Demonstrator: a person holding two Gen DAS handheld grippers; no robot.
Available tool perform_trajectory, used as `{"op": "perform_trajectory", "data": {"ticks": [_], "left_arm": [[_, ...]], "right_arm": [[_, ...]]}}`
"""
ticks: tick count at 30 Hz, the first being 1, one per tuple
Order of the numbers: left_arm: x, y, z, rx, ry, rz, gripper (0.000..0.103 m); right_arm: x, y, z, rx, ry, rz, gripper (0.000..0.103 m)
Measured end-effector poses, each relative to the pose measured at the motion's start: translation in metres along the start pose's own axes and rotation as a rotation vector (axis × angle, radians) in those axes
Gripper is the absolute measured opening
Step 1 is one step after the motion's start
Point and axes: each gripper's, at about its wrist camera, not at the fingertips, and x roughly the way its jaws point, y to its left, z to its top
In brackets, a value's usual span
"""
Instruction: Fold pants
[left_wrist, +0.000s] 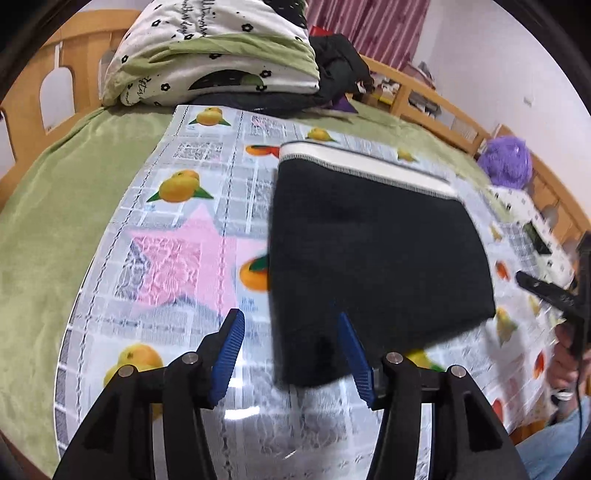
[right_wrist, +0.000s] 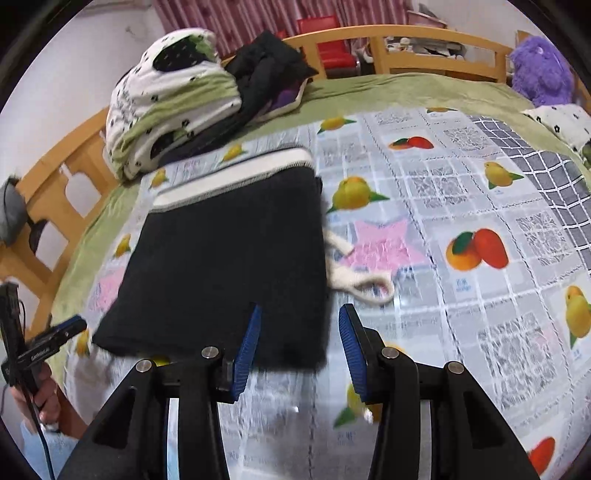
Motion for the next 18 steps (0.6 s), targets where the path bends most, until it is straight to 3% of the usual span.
{"op": "perform_trajectory", "data": {"ticks": [6,10,14,16,18], "left_arm": [[0.020,0.009,0.019,-0.019,-0.005,-0.018,0.051],[0.053,0.005,0.030,0.002,0.018,0.020,0.051],[0.068,0.002,0.043,-0.007,0.013,-0.006,0.051],[0.075,-0.003,0.054,-0.004,0.007,-0.022,0.051],[0.084,-0.013,0.069,0.015,0.001,-0.030,0.051]], "right_arm": [[0.038,-0.004,0.037,0.022,-0.048,0.001,0.044],[0.090,-0.012,0.068,0.062,-0.013,0.005,0.044],[0.120,-0.014,0.091,0.101,-0.021,0.079,0.043],[0.128,-0.004,0.099,0.063,0.002,0.095,0.024],[0.122,0.011,0.103,-0.016,-0.020,0.053,0.013]]}}
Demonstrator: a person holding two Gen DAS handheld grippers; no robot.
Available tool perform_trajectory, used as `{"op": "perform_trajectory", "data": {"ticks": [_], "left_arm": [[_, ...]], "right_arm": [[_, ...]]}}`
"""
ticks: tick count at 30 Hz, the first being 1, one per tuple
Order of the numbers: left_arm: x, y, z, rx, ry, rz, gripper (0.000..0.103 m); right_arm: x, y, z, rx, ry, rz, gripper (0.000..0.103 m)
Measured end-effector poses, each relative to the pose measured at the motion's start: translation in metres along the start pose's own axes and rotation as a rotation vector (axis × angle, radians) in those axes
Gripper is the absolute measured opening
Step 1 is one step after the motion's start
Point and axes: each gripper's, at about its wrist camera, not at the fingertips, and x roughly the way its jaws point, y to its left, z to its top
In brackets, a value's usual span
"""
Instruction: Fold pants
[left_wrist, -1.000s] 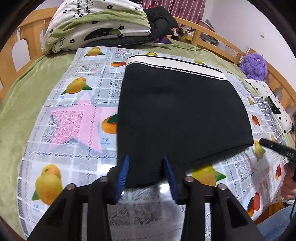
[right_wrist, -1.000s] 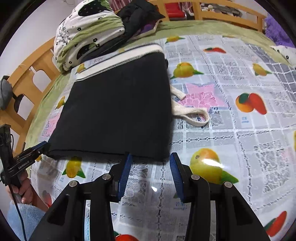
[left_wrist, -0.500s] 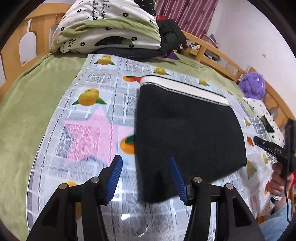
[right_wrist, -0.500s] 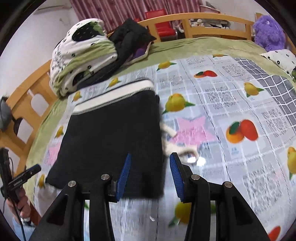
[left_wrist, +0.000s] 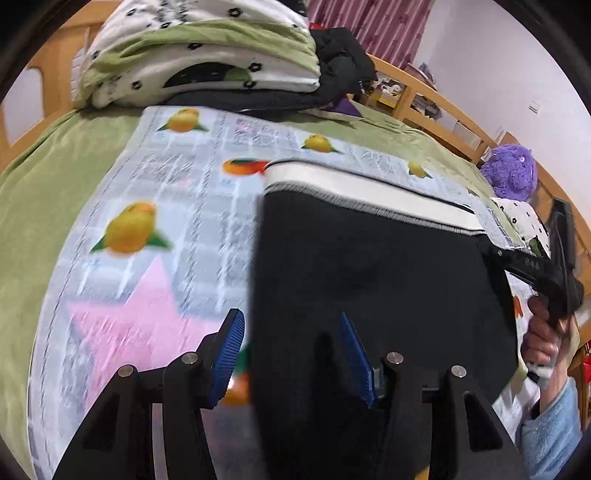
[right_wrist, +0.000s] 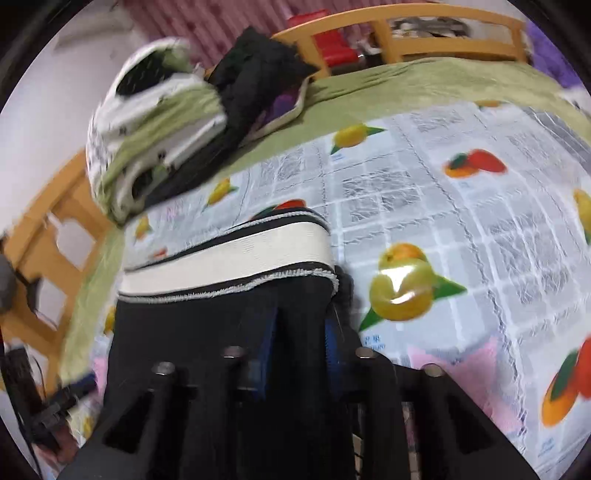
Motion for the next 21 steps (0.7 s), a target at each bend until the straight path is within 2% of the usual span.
{"op": "perform_trajectory", "data": {"ticks": [1,3,4,5,6,8,10,12,14,17,19,21], "left_arm": [[0.003,-0.005,0.006,0.013,-0.006,0.000,0.051],[0.005,-0.014,0.022,0.043,-0.037,0.000,0.051],[0.006,-0.018,0.029,0.053,-0.053,0.000,0.051],[0.008,-0.023,0.037,0.064,-0.065,0.006,0.051],[0.010,-0.026,0.043,0.072,-0.069,0.013,0.051],[0.016,-0.034,0.055,0.094,-0.082,0.011,0.051],[0.022,-0.041,0.066,0.121,-0.094,0.019,0.051],[0.031,-0.046,0.075,0.123,-0.107,0.036,0.051],[0.044,-0.046,0.082,0.094,-0.090,0.029,0.051],[0.073,-0.042,0.084,0.065,-0.030,0.027,0.051],[0.083,-0.046,0.081,0.104,-0.025,0.054,0.052],[0.084,-0.054,0.078,0.159,-0.028,0.087,0.053]], "right_arm": [[-0.007,0.001,0.002,-0.007,-0.022,0.019,0.012],[-0.017,-0.012,0.005,0.070,-0.060,0.111,0.012],[-0.010,-0.014,0.007,0.078,-0.028,0.094,0.012],[0.005,-0.014,0.006,0.053,0.030,0.037,0.013],[0.013,-0.013,0.004,0.029,0.047,0.004,0.016],[0.007,-0.011,0.005,0.001,0.024,-0.014,0.022],[-0.016,-0.007,0.014,0.020,-0.073,-0.022,0.023],[-0.025,-0.001,0.023,0.021,-0.118,0.008,0.023],[-0.015,0.010,0.030,0.004,-0.089,0.031,0.023],[0.023,0.024,0.031,-0.073,-0.030,-0.031,0.023],[0.047,0.022,0.028,-0.085,-0.016,-0.075,0.023],[0.049,0.016,0.035,-0.065,0.009,-0.066,0.019]]}}
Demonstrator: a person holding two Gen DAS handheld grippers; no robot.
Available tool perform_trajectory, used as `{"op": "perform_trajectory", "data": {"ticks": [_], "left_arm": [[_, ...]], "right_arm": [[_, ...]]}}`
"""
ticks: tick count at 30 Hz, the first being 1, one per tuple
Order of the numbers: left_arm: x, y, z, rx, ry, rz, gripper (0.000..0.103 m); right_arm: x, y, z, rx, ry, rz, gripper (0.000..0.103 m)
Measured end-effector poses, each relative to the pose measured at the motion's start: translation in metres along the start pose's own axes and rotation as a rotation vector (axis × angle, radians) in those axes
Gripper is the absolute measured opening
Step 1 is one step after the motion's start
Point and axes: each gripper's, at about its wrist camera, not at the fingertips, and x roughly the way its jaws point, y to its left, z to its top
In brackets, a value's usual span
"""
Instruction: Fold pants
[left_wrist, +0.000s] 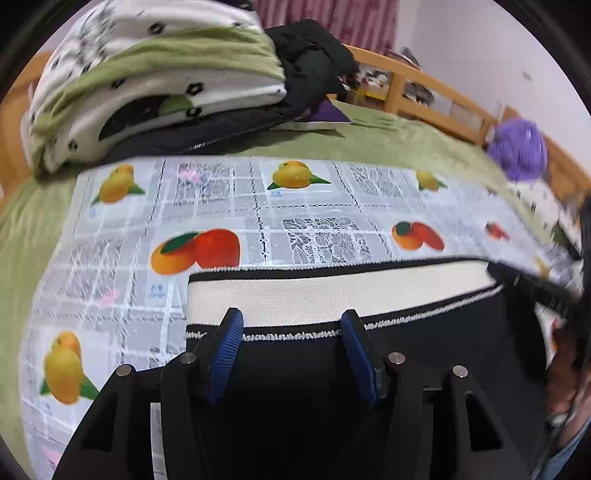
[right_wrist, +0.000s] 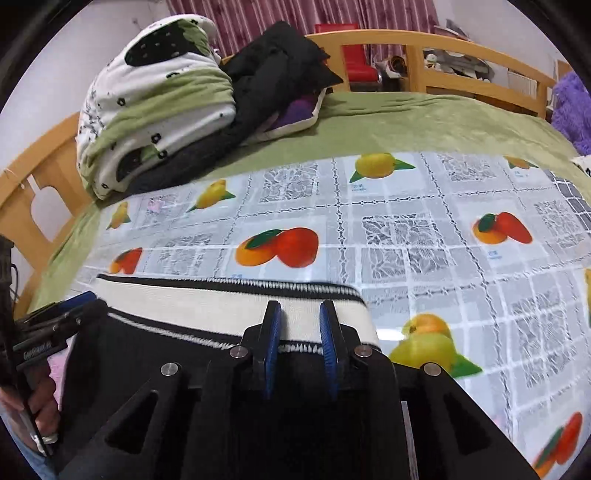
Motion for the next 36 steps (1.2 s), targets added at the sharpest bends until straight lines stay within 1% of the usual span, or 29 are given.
{"op": "perform_trajectory", "data": {"ticks": [2,4,6,7,8,11,12,14,16,18,19,22,23,25,26,28,29,31,32,33,34,35,36], "left_arm": [[-0.002,-0.001,0.001,0.013,0.010,0.002,0.053],[-0.009,0.002,0.000,-0.006,0.036,-0.019,0.053],[-0.020,0.005,-0.009,-0.015,0.055,-0.060,0.053],[-0.026,0.006,-0.016,-0.006,0.062,-0.056,0.053],[-0.033,0.006,-0.026,0.005,0.080,-0.056,0.054],[-0.052,0.013,-0.059,-0.011,0.149,-0.122,0.053],[-0.061,0.015,-0.072,-0.007,0.155,-0.122,0.053],[-0.078,0.017,-0.096,0.000,0.153,-0.111,0.053],[-0.091,0.018,-0.116,-0.007,0.164,-0.109,0.054],[-0.112,0.021,-0.137,-0.037,0.129,-0.115,0.055],[-0.119,0.022,-0.147,-0.048,0.149,-0.130,0.055],[-0.133,0.024,-0.166,-0.066,0.177,-0.124,0.056],[-0.138,0.023,-0.168,-0.067,0.182,-0.120,0.056],[-0.154,0.022,-0.167,-0.078,0.177,-0.109,0.055],[-0.169,0.021,-0.162,-0.088,0.152,-0.103,0.055],[-0.193,0.015,-0.153,-0.091,0.108,-0.102,0.056],[-0.207,0.010,-0.146,-0.087,0.082,-0.098,0.056],[-0.234,-0.004,-0.135,-0.077,0.028,-0.102,0.056],[-0.247,-0.012,-0.130,-0.075,-0.001,-0.118,0.060],[-0.259,-0.020,-0.128,-0.074,-0.024,-0.130,0.065],[-0.267,-0.026,-0.126,-0.072,-0.046,-0.136,0.067],[-0.278,-0.034,-0.127,-0.068,-0.076,-0.133,0.075],[-0.285,-0.041,-0.130,-0.063,-0.099,-0.121,0.081]], "right_arm": [[0.000,0.000,0.002,0.003,0.019,-0.011,0.019],[-0.009,0.005,-0.001,-0.009,0.015,-0.032,0.019],[-0.026,0.010,-0.009,-0.018,0.008,-0.009,0.019],[-0.037,0.012,-0.017,-0.025,0.016,0.022,0.019],[-0.043,0.013,-0.024,-0.028,0.028,0.041,0.021],[-0.061,0.014,-0.055,-0.042,0.065,0.046,0.021],[-0.070,0.014,-0.070,-0.054,0.075,0.041,0.021],[-0.087,0.014,-0.091,-0.059,0.067,0.040,0.021],[-0.100,0.013,-0.106,-0.042,0.082,0.052,0.021],[-0.110,0.011,-0.121,-0.024,0.112,0.055,0.021],[-0.115,0.011,-0.131,-0.020,0.126,0.052,0.021],[-0.124,0.010,-0.159,-0.028,0.188,0.042,0.021],[-0.128,0.009,-0.165,-0.018,0.212,0.038,0.021],[-0.143,0.005,-0.167,0.011,0.214,0.022,0.021],[-0.156,0.005,-0.166,0.029,0.202,0.020,0.021],[-0.189,0.011,-0.160,0.043,0.146,0.034,0.021],[-0.210,0.019,-0.155,0.032,0.105,0.023,0.021],[-0.245,0.038,-0.148,0.003,0.043,-0.008,0.035],[-0.258,0.045,-0.145,-0.004,0.019,-0.018,0.048],[-0.273,0.053,-0.144,-0.009,-0.016,-0.028,0.054],[-0.287,0.062,-0.144,-0.012,-0.047,-0.034,0.055],[-0.295,0.070,-0.144,-0.016,-0.066,-0.038,0.056],[-0.304,0.078,-0.146,-0.027,-0.085,-0.041,0.061]]}}
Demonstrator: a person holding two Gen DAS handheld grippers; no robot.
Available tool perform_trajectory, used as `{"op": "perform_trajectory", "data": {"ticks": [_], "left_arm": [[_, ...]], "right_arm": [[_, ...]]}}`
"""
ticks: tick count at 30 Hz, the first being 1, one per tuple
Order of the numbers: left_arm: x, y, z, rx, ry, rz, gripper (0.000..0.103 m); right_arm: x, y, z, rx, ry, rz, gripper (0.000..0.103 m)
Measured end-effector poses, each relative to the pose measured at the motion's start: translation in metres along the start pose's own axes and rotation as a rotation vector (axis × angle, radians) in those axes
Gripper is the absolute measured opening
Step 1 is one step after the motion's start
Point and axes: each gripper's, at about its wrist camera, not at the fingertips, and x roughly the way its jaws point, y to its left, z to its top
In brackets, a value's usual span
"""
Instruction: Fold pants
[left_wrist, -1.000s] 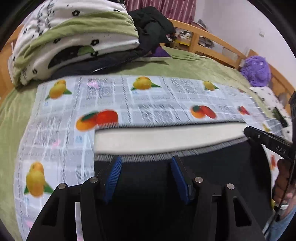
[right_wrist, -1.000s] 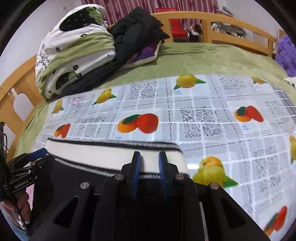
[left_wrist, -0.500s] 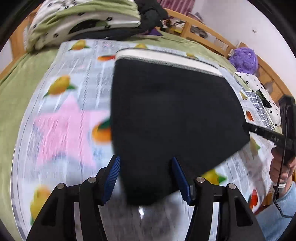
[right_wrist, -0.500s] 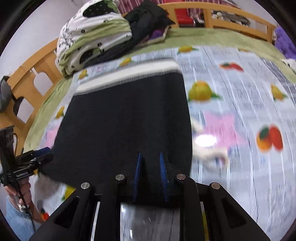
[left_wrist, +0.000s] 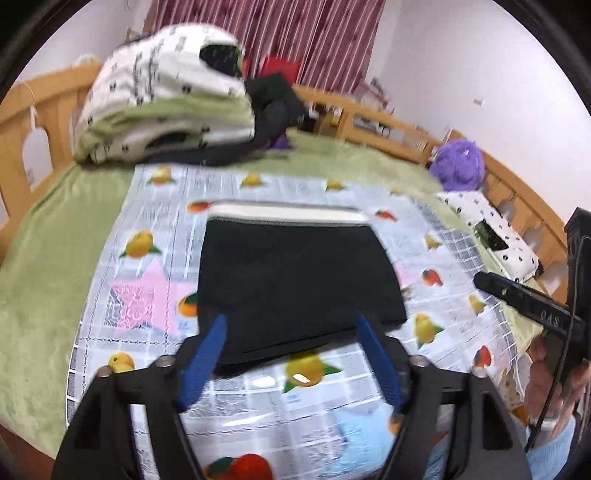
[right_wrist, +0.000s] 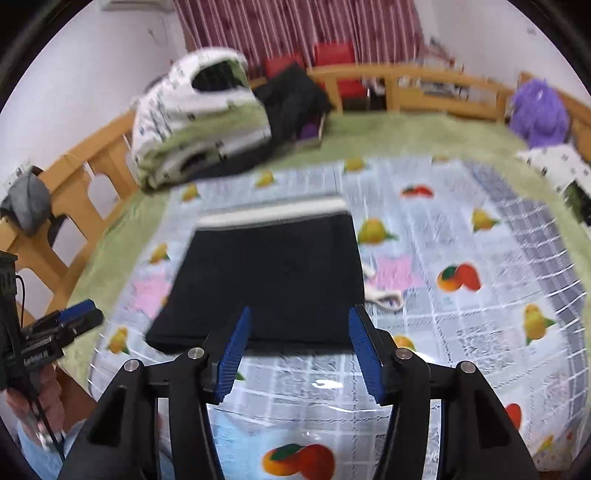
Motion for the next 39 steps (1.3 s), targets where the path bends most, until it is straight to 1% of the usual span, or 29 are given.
{"op": "perform_trajectory", "data": {"ticks": [1,3,5,6,7,9,10,12,14,18,21,23,30,39], "left_arm": [[-0.004,-0.005,-0.003,0.008,-0.015,0.012,0.082],[-0.007,-0.015,-0.012,0.038,-0.016,0.040,0.082],[-0.007,-0.016,-0.023,0.031,-0.005,0.060,0.082],[-0.006,-0.016,-0.025,0.035,0.016,0.065,0.082],[-0.008,-0.016,-0.026,0.033,0.017,0.064,0.082],[-0.013,-0.009,-0.027,0.006,0.018,0.053,0.082],[-0.015,-0.009,-0.028,0.000,0.019,0.061,0.082],[-0.017,-0.010,-0.031,0.003,0.014,0.117,0.082],[-0.021,-0.013,-0.033,0.014,0.001,0.155,0.082],[-0.025,-0.012,-0.034,0.010,-0.015,0.177,0.082],[-0.026,-0.009,-0.034,0.003,-0.013,0.176,0.082],[-0.028,-0.008,-0.035,-0.001,-0.019,0.176,0.082],[-0.028,-0.009,-0.036,0.015,-0.012,0.187,0.082],[-0.027,-0.013,-0.036,0.029,-0.006,0.190,0.082]], "right_arm": [[-0.008,0.009,-0.003,-0.022,-0.015,-0.007,0.066],[-0.017,0.022,-0.015,-0.058,-0.050,-0.054,0.083],[-0.019,0.029,-0.027,-0.077,-0.086,-0.108,0.092],[-0.016,0.033,-0.032,-0.092,-0.079,-0.124,0.094],[-0.009,0.037,-0.033,-0.100,-0.031,-0.129,0.094],[-0.009,0.036,-0.033,-0.082,-0.019,-0.124,0.094],[-0.010,0.035,-0.033,-0.074,-0.017,-0.125,0.094],[-0.008,0.031,-0.035,-0.043,0.004,-0.124,0.096],[-0.005,0.030,-0.037,-0.024,0.025,-0.126,0.096],[-0.012,0.036,-0.041,-0.046,0.005,-0.180,0.096],[-0.013,0.042,-0.043,-0.081,0.009,-0.186,0.096],[-0.013,0.043,-0.043,-0.081,0.010,-0.194,0.095],[-0.017,0.031,-0.042,-0.007,0.011,-0.159,0.096],[-0.017,0.031,-0.042,0.001,0.014,-0.158,0.096]]}}
